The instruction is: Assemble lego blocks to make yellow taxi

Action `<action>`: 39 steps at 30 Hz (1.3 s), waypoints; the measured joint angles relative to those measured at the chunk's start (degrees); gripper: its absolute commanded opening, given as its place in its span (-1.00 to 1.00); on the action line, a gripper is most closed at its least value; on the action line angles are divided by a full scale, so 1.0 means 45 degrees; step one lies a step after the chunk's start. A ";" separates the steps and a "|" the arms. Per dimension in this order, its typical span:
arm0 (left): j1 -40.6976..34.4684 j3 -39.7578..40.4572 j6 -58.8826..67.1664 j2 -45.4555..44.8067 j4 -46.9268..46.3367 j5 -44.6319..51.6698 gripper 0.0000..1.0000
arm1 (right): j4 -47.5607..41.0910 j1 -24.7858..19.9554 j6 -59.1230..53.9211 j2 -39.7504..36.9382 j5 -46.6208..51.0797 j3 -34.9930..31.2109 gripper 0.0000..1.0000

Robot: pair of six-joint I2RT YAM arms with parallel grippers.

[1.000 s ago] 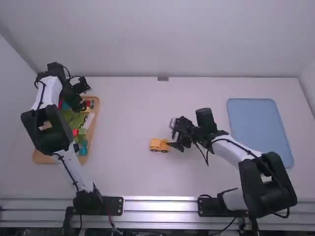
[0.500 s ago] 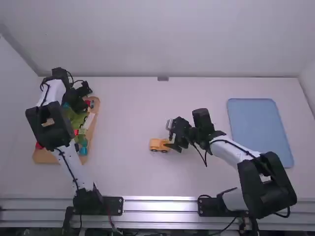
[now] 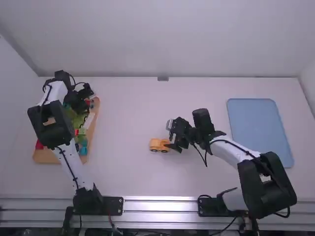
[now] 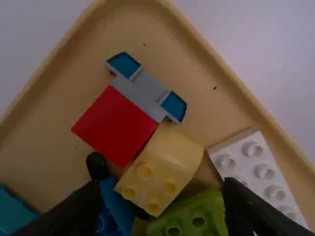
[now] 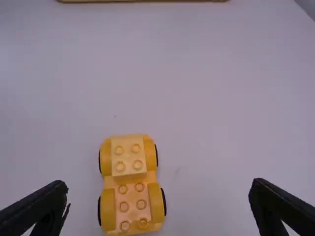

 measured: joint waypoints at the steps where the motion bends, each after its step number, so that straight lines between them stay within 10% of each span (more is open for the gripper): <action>1: 0.0000 0.0000 -0.0005 0.0039 0.0029 -0.0029 0.27 | -0.0024 0.0000 0.0010 0.0000 0.0005 0.0000 0.97; 39: 0.0010 -0.0641 0.1447 0.0272 0.0631 -0.0287 0.08 | -0.0063 0.0000 -0.0010 0.0000 0.0000 0.0000 0.98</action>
